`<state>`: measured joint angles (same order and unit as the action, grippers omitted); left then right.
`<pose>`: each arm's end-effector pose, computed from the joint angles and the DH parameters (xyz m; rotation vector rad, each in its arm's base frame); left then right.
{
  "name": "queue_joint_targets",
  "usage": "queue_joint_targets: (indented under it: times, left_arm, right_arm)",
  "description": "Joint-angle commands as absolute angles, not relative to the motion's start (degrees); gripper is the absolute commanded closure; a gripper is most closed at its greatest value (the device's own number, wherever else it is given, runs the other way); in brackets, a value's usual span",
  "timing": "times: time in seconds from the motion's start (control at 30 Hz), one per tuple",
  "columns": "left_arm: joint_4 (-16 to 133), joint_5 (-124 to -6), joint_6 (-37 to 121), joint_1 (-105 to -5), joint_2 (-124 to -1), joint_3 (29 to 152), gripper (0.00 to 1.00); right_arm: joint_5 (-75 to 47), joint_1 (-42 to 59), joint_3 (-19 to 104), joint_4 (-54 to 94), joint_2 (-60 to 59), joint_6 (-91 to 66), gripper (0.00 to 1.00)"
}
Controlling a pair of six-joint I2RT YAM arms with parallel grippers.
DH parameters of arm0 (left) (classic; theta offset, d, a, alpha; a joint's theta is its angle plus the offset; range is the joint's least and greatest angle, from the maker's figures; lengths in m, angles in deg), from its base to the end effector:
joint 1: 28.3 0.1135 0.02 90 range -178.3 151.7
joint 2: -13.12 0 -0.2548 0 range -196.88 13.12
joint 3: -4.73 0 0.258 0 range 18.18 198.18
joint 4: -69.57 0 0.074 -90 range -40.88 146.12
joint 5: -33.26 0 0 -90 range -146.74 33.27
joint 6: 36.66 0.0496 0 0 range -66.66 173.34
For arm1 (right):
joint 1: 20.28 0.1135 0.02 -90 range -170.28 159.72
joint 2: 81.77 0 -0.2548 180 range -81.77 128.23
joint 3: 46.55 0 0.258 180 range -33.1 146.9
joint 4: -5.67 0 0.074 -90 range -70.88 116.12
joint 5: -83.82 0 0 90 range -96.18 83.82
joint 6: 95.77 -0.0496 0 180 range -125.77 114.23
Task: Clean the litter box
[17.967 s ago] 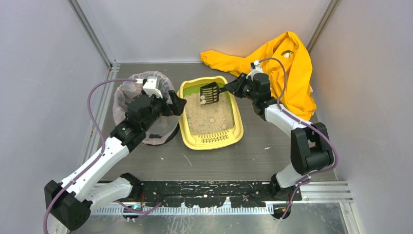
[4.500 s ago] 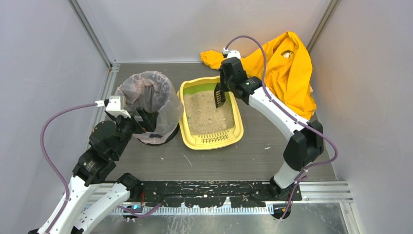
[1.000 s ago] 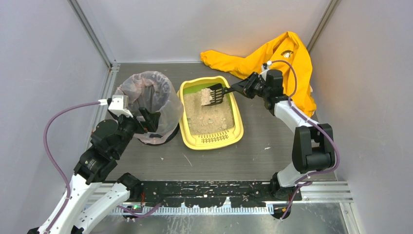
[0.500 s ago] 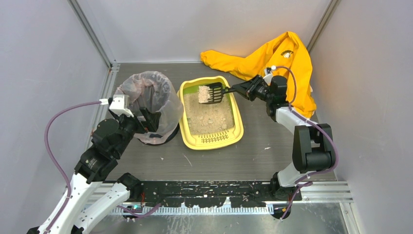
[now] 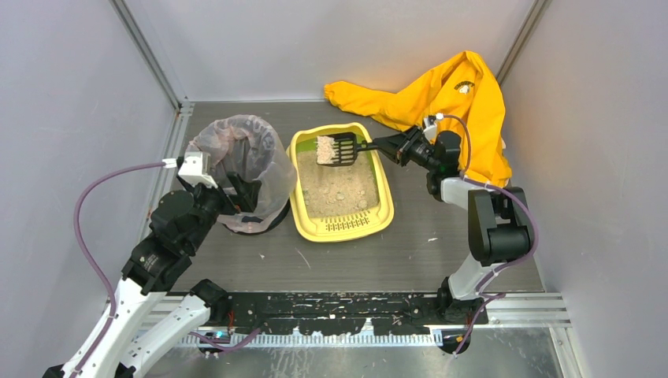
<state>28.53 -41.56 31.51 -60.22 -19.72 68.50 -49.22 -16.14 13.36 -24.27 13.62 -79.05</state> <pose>0.1318 -0.0668 0.3629 -0.0407 1.7625 -0.4550 0.3604 0.0600 0.2068 0.4942 1.8603 1.5863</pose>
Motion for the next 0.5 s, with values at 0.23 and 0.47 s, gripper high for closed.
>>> queue_joint_targets:
  times: [0.23,0.47]
  left_arm:
    - [31.9,-41.48,32.25,-60.35,-19.27,68.8,0.0]
    - [31.26,-41.91,32.38,-60.37,-19.38,69.13,0.0]
  right_arm:
    - [-51.02,-15.79,13.91,-38.46,16.87,-85.52,0.99]
    - [-52.13,-18.65,12.35,-54.01,21.95,-96.35,0.99]
